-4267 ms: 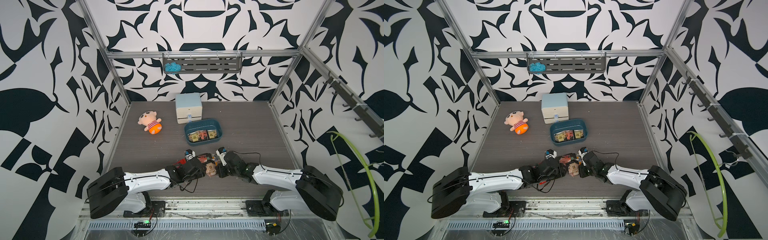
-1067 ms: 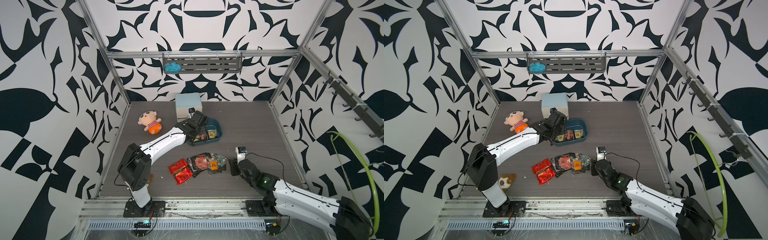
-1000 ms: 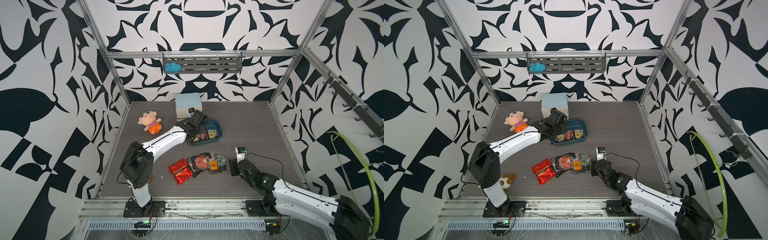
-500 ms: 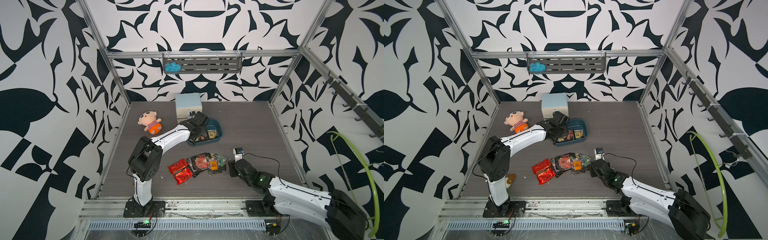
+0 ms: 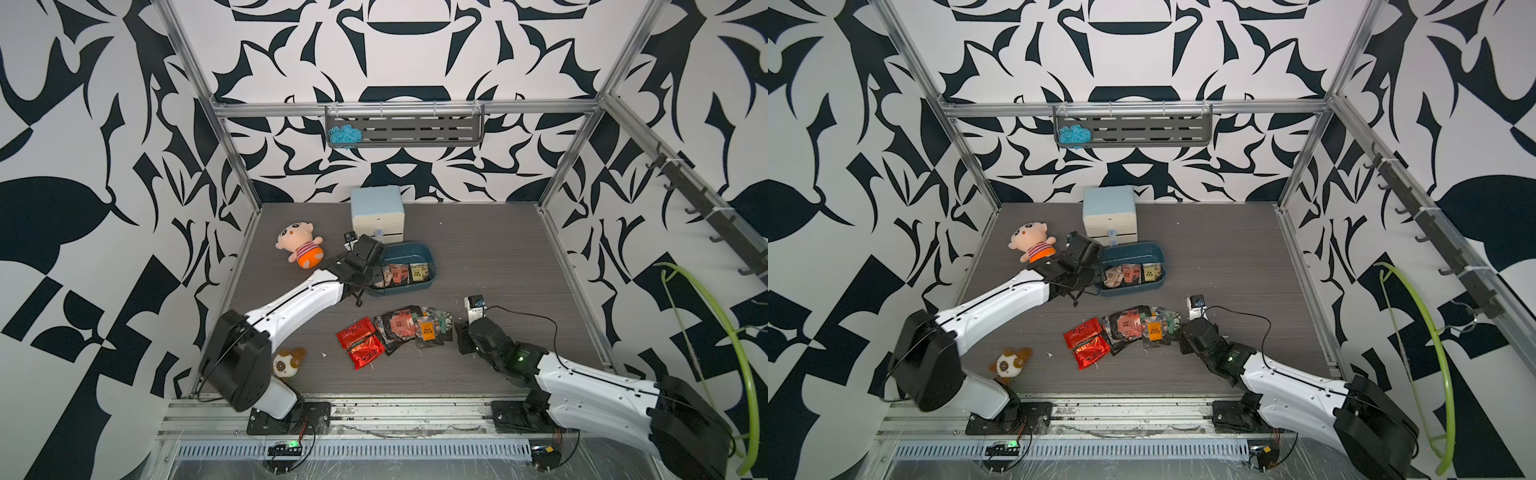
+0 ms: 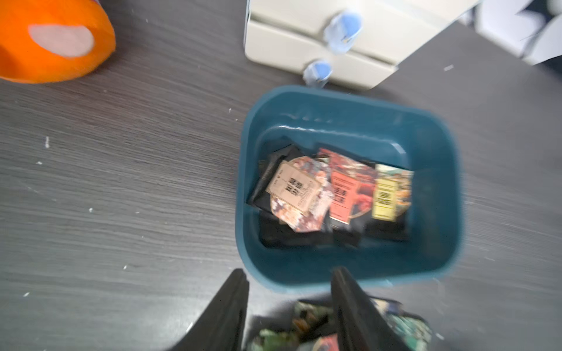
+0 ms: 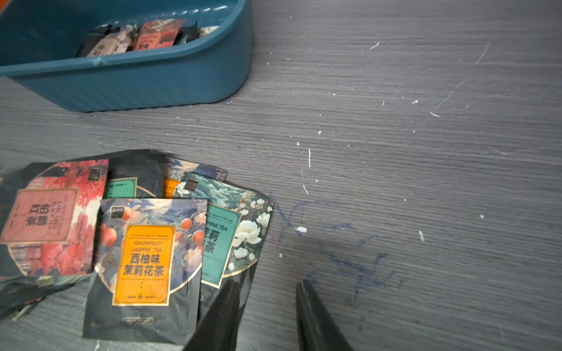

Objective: Put the tea bags into the storage box
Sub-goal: Pick up the tea bag from the center of the board.

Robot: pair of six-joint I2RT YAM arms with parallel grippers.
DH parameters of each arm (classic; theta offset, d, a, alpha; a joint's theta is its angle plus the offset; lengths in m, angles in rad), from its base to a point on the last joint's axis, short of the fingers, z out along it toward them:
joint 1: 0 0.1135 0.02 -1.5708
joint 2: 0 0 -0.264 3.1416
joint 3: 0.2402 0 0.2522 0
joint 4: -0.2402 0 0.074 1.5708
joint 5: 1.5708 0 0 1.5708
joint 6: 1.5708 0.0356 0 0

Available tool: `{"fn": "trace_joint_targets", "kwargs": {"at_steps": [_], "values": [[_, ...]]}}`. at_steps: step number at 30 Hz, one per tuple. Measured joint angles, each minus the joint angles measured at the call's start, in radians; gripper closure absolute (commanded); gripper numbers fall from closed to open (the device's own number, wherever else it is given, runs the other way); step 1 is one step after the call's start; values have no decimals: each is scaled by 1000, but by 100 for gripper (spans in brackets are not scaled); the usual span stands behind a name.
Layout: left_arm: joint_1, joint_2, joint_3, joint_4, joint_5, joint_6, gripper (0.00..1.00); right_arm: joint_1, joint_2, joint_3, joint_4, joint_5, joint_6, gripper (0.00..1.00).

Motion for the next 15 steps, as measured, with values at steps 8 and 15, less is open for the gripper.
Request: {"fn": "trace_joint_targets", "kwargs": {"at_steps": [8, 15], "values": [[-9, -346, -251, 24, 71, -55, 48, 0, 5, 13, -2, -25, -7, 64], [-29, -596, -459, 40, 128, -150, 48, 0, -38, 16, 2, -54, -11, 61]]}}
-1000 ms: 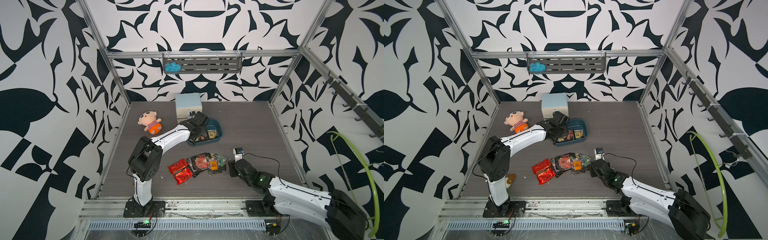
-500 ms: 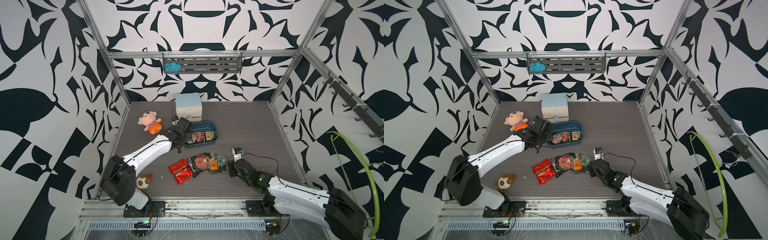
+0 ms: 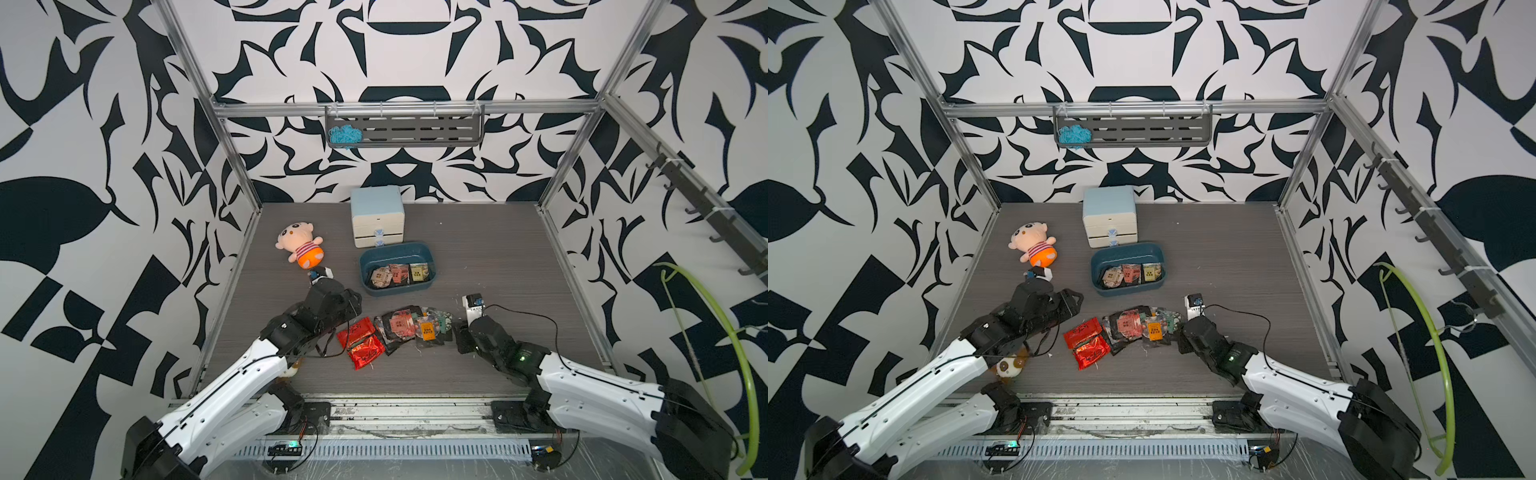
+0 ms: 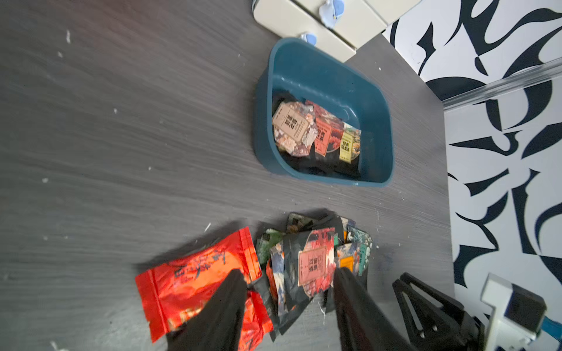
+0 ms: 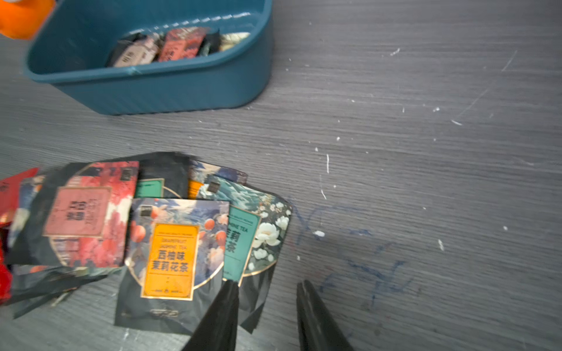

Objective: Put the tea bags into the storage box
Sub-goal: Pick up the tea bag from the center of the board.

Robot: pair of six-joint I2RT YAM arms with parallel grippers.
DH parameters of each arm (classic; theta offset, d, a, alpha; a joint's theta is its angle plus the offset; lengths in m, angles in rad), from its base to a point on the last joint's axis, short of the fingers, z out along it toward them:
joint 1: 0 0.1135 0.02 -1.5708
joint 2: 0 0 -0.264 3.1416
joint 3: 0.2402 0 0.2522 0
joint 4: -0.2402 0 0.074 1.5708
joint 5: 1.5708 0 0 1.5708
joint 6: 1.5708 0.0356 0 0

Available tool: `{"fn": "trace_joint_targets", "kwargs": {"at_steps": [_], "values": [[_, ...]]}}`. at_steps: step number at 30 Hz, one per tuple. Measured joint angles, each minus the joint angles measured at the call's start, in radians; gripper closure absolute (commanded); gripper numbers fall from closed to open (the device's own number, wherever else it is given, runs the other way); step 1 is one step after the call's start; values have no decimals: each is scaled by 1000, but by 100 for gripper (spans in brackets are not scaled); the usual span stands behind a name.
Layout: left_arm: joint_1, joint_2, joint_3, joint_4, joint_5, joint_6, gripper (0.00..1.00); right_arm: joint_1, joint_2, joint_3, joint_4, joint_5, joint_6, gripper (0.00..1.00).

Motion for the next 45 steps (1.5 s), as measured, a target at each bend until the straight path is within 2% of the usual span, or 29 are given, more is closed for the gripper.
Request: {"fn": "trace_joint_targets", "kwargs": {"at_steps": [4, 8, 13, 19, 25, 45], "values": [[-43, -55, -89, 20, 20, -59, 49, 0, -6, 0, 43, -30, 0, 59], [-128, -44, -126, 64, 21, -100, 51, 0, 46, 39, 52, -92, 1, 59], [-193, 68, -125, 167, 13, -142, 67, 0, 197, 145, 115, -186, 15, 61], [-201, 221, -123, 286, 38, -184, 70, 0, 414, 251, 191, -274, 37, 66], [-219, 332, -113, 362, 55, -204, 81, 0, 528, 255, 241, -331, 63, 67], [-247, 518, -95, 465, 43, -255, 83, 0, 627, 287, 307, -410, 140, 68]]}}
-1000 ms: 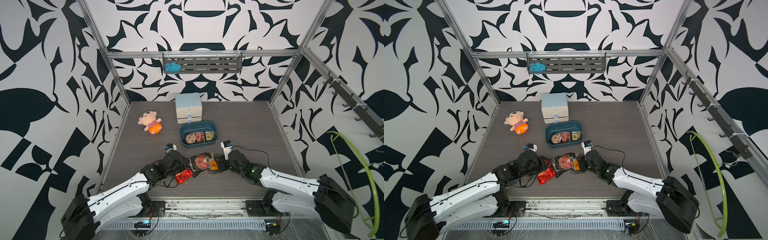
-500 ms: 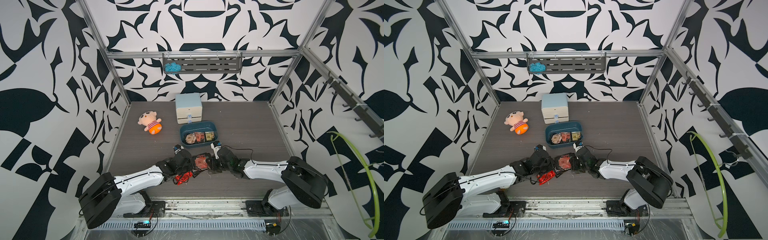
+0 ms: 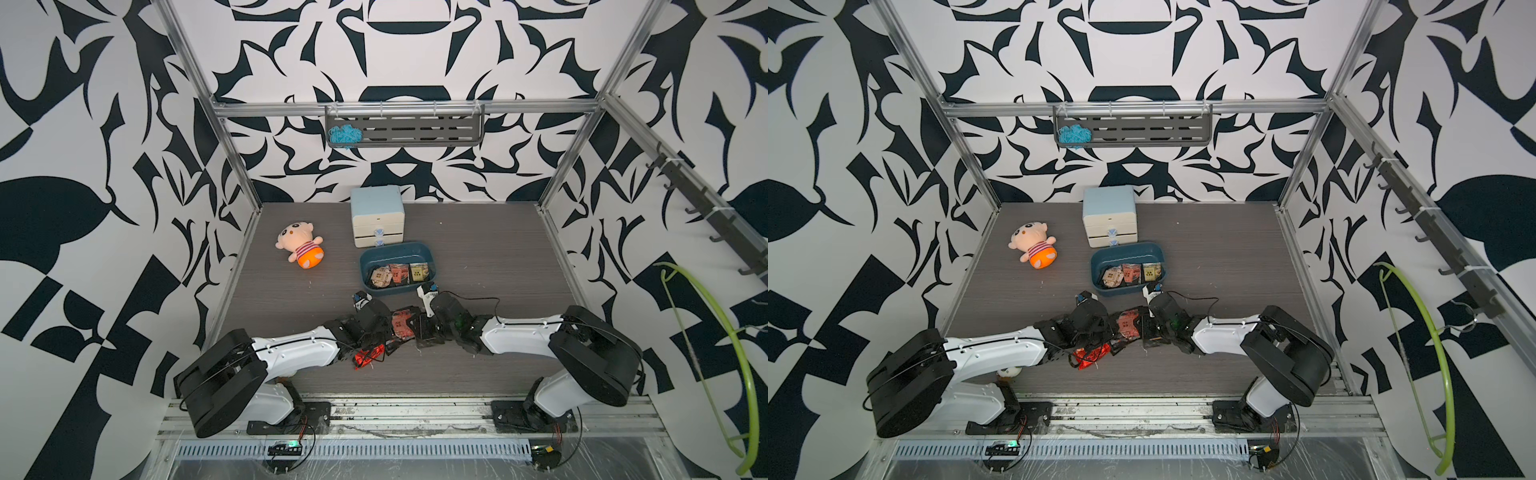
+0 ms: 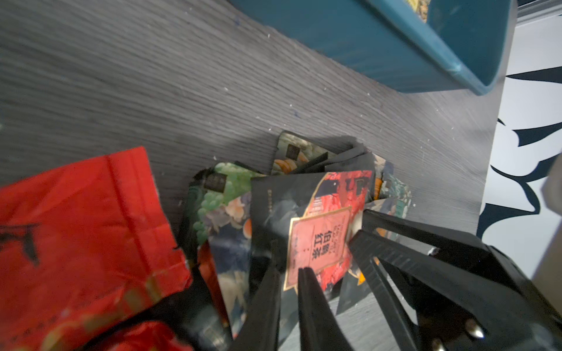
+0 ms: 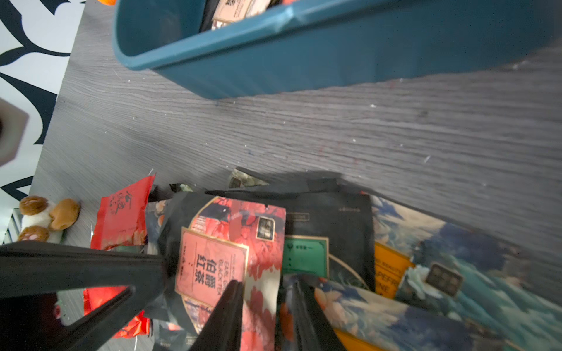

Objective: Put the tea bags into the storage box
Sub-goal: Pick up the tea bag from the center of the board.

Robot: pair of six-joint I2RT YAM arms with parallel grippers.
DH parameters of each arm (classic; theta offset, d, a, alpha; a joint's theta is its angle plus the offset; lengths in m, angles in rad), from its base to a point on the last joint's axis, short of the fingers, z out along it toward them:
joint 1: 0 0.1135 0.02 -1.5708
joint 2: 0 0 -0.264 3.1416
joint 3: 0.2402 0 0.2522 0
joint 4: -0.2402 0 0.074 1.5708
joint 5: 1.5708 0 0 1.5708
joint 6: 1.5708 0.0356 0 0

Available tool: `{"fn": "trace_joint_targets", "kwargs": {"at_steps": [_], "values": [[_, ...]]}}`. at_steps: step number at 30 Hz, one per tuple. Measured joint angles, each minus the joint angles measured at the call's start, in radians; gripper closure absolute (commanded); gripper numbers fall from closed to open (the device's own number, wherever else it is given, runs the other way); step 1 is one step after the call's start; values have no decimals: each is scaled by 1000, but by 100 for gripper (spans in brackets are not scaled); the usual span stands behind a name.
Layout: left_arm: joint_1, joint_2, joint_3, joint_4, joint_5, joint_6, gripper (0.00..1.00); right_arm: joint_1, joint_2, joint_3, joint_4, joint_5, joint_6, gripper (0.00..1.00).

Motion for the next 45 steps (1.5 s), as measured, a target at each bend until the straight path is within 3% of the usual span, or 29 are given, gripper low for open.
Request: {"fn": "trace_joint_targets", "kwargs": {"at_steps": [12, 20, 23, 30, 34, 39, 45], "values": [[-1, 45, 7, 16, -24, 0, 85, 0, 16, 16, 12, -52, 8, 71], [-1, 66, 29, 20, -29, 3, 85, 0, 16, 16, 48, -94, 18, 81], [-1, 71, 39, 14, -29, 9, 85, 0, 16, 15, 58, -104, 26, 100], [-1, 71, 94, -60, -26, 67, 85, 0, 0, 10, 62, -100, 3, 100], [-1, 66, 156, -132, -21, 131, 76, 0, -61, -24, 68, -87, -8, 100], [-1, 48, 266, -242, -18, 224, 54, 0, -132, -61, 73, -65, -23, 100], [-1, 35, 356, -315, -18, 287, 44, 0, -219, -89, 61, -21, -37, 100]]}}
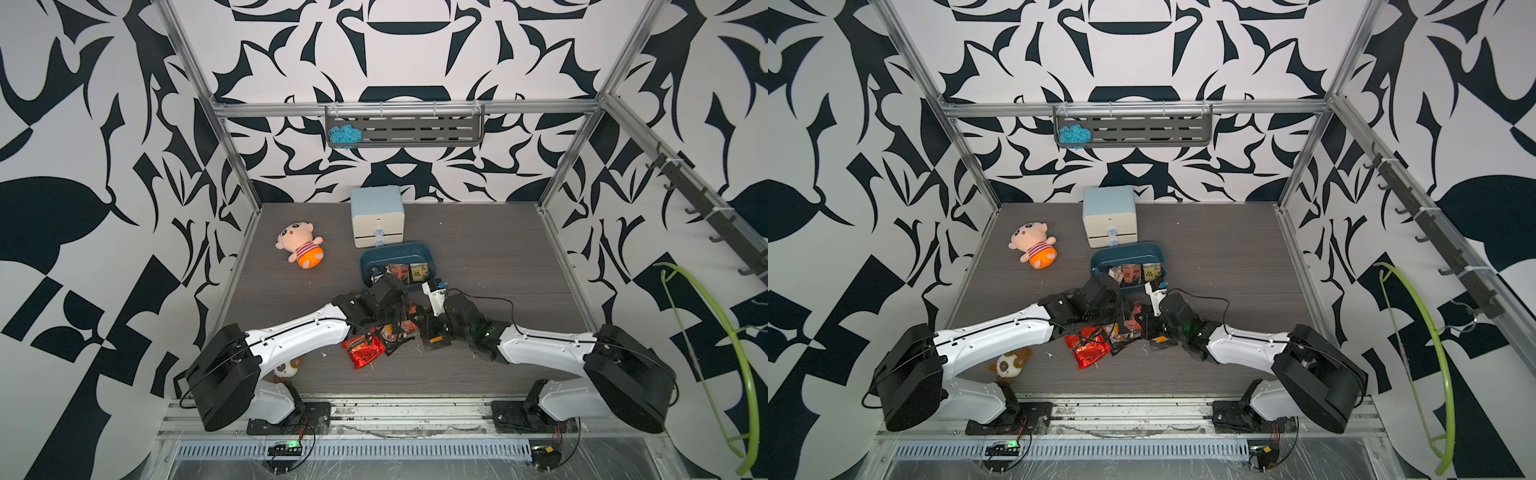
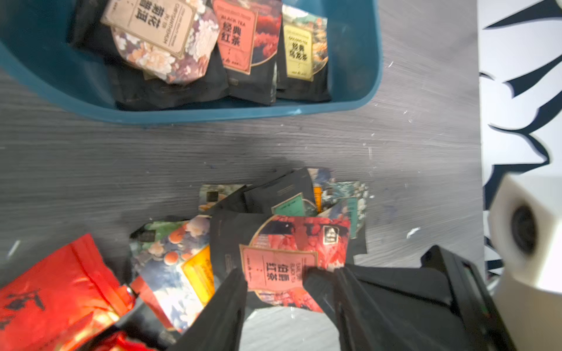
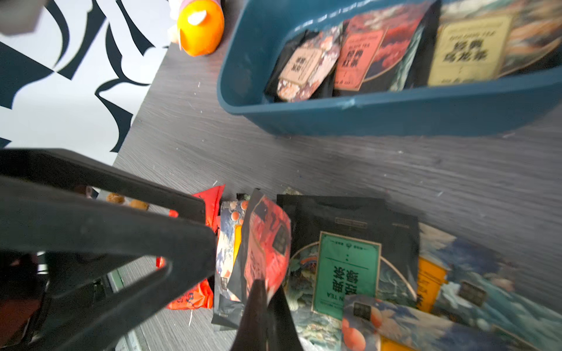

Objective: Put the tea bags into the storage box
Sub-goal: Pick up the tea bag from the center of the board, then place the tea bag in the storage box.

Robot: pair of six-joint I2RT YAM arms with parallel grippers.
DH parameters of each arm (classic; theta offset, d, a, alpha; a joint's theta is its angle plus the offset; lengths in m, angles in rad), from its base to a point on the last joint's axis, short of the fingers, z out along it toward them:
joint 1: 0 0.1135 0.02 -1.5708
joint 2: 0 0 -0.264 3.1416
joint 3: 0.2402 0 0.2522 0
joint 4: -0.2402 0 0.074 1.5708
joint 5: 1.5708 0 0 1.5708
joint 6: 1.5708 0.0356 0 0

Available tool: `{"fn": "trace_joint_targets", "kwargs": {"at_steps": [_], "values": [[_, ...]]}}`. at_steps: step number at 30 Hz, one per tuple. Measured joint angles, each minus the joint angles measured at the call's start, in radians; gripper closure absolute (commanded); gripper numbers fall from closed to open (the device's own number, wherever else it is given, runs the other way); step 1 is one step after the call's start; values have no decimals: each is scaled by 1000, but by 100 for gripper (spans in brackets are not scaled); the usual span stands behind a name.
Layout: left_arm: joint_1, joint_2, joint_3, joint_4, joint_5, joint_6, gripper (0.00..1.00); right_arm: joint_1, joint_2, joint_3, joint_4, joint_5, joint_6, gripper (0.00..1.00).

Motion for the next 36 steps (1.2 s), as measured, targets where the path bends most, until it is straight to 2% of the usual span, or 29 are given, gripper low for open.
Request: {"fn": "trace_joint_targets", "kwargs": {"at_steps": [6, 12, 19, 22, 28, 33, 36], "values": [[0, -11, 38, -61, -33, 37, 41, 0, -132, -14, -98, 68, -6, 100], [0, -44, 102, -78, -89, 126, 39, 0, -267, -10, -237, 137, -8, 100], [2, -55, 105, -83, -104, 160, 39, 0, -330, 68, -431, 206, -14, 100], [14, -93, 109, -101, -85, 177, 36, 0, -317, 126, -489, 218, -14, 100], [67, -166, 214, -162, -57, 243, 36, 0, -218, 219, -515, 217, -16, 100], [112, -175, 196, -144, -37, 300, 36, 0, -99, 285, -524, 221, 15, 100], [169, -173, 174, -138, -18, 311, 36, -10, -36, 336, -516, 225, 43, 100]]}}
